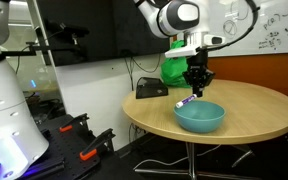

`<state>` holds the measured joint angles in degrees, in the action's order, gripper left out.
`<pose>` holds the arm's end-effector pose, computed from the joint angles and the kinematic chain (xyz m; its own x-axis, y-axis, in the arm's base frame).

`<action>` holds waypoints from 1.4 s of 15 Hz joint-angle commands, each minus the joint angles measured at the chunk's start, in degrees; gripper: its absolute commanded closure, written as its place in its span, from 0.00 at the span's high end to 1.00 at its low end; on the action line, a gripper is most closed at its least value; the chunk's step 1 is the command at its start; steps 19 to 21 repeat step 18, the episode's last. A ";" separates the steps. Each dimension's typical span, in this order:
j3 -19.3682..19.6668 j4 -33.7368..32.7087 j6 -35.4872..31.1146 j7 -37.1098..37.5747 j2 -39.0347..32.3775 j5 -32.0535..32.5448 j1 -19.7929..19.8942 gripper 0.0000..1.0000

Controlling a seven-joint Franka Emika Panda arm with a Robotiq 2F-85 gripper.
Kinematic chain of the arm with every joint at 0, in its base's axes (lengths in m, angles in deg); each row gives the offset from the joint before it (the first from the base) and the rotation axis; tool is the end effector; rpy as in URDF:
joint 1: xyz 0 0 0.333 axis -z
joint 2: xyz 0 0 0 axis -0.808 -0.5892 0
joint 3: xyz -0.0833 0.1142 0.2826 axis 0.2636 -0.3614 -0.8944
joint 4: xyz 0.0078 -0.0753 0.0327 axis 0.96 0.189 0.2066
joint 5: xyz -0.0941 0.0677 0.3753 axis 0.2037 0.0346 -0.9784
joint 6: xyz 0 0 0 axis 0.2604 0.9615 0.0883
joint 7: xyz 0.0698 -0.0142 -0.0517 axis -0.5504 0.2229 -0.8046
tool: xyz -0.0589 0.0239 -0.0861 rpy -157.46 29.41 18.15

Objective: Pick the marker and put it in the bowl

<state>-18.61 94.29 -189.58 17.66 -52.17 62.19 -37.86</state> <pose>0.5379 -0.2488 0.2174 0.9563 -0.2918 -0.0170 -0.2905 -0.9554 0.0537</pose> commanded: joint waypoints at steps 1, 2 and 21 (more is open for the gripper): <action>2.51 1.88 -5.68 5.32 0.74 1.64 -1.79 0.05; 3.15 2.07 -6.71 6.53 0.57 2.36 -2.25 0.05; 6.85 11.73 -1.08 16.86 19.50 20.04 -8.44 1.00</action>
